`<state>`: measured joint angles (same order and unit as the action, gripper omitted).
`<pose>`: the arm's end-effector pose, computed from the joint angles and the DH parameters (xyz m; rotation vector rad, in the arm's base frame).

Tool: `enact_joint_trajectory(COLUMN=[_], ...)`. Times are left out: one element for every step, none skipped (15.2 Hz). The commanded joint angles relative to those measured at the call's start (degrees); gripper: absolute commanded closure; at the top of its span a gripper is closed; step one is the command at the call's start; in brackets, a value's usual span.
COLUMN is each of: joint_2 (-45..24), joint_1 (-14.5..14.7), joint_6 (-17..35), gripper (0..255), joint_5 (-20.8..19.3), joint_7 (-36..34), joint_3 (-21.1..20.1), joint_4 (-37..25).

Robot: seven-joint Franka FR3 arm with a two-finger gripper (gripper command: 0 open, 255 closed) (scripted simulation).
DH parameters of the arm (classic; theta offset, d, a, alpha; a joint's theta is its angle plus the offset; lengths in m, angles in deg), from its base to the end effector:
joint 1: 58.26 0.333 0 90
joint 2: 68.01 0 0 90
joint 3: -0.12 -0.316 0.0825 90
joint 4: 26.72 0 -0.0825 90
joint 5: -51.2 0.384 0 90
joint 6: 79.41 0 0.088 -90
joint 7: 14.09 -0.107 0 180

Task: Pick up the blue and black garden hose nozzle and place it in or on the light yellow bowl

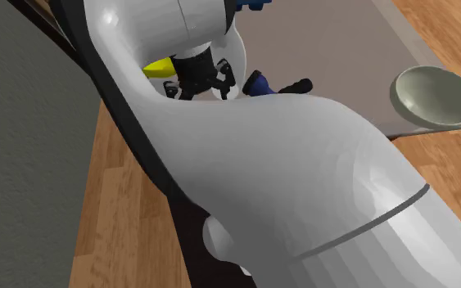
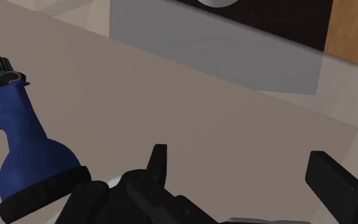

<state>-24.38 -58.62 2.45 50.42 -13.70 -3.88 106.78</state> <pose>0.2973 0.0236 0.5832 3.0690 0.0717 -0.2150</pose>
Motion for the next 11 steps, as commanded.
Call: enact_joint_trajectory(joint_2=[0.00,1.59,3.02,4.28,5.36,6.25,6.96,7.47,7.78,7.90,7.82], joint_1=[0.00,0.30,0.65,0.97,1.28,1.58,1.88,2.25,2.63,3.07,3.56], joint_6=[0.00,0.59,1.21,1.84,2.50,3.19,3.89,4.62,5.38,6.15,6.93], gripper=[0,0,0,0,0,0,0,0,0,0,0], joint_5=[0.00,-0.96,-1.99,-3.04,-4.11,-5.18,-6.23,-7.28,-8.29,-9.24,-10.12], joint_7=[0.00,3.57,7.10,10.63,14.16,17.70,21.24,24.76,28.30,31.83,35.38], joint_3=[0.00,2.04,4.17,6.35,8.59,10.87,13.20,15.60,18.02,20.49,22.97], joint_4=[0.00,1.15,2.16,3.03,3.76,4.35,4.78,5.06,5.18,5.14,4.95])
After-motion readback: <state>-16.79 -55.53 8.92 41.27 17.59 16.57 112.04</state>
